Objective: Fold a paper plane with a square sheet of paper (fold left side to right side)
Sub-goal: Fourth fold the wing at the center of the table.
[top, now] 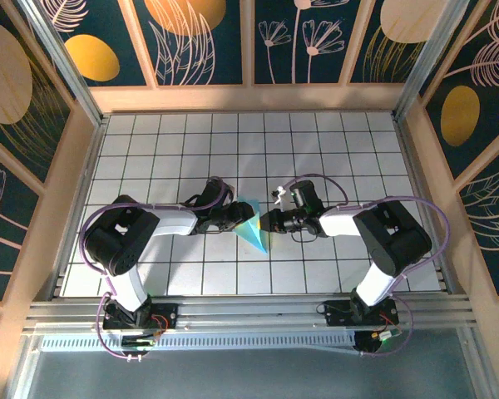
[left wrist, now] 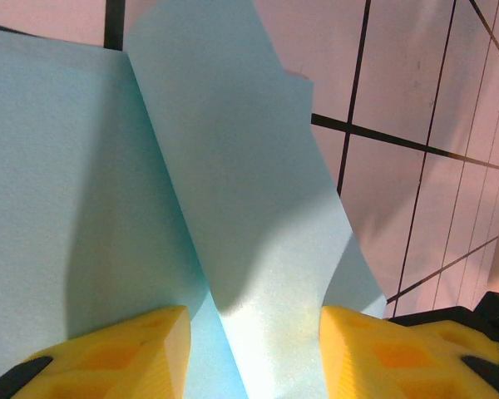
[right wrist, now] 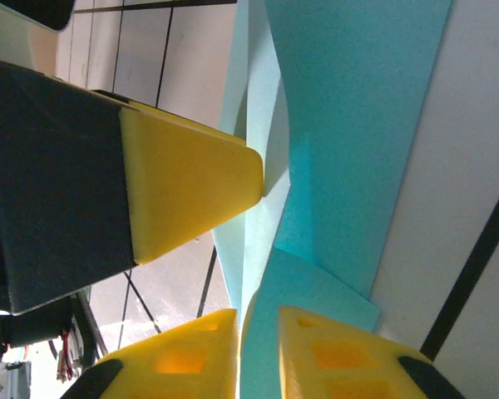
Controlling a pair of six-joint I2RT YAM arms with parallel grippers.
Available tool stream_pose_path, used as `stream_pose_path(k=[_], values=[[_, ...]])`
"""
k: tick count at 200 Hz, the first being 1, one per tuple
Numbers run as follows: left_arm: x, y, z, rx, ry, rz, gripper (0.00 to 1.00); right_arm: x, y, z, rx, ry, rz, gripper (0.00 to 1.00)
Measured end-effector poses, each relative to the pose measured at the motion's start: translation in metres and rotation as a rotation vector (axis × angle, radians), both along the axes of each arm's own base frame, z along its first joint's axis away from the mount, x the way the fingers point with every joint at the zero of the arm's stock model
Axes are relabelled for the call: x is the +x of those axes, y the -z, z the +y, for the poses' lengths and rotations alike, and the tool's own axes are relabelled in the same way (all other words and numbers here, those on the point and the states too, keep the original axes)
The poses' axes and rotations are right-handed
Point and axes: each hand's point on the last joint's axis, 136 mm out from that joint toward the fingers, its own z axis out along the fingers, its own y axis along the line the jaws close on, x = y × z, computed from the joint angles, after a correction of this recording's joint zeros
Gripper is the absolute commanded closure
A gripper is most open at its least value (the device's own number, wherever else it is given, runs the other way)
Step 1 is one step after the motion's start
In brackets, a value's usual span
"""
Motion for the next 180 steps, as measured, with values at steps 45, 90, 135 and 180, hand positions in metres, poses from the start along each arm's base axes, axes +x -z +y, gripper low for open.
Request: stream_pose_path(k=[45, 90, 135, 180], values=[[0.000, 0.000, 0.000, 0.000, 0.000, 0.000, 0.55, 0.000, 0.003, 0.001, -0.002, -0.002, 0.004, 1.00], [0.000, 0.000, 0.000, 0.000, 0.000, 0.000, 0.55, 0.005, 0.010, 0.000, -0.038, 0.008, 0.014, 1.00], [0.000, 0.000, 0.000, 0.000, 0.000, 0.000, 0.55, 0.008, 0.019, -0.003, -0.082, 0.014, 0.020, 1.00], [0.000, 0.000, 0.000, 0.000, 0.000, 0.000, 0.55, 0.009, 0.022, -0.006, -0.106, 0.026, 0.025, 1.00]])
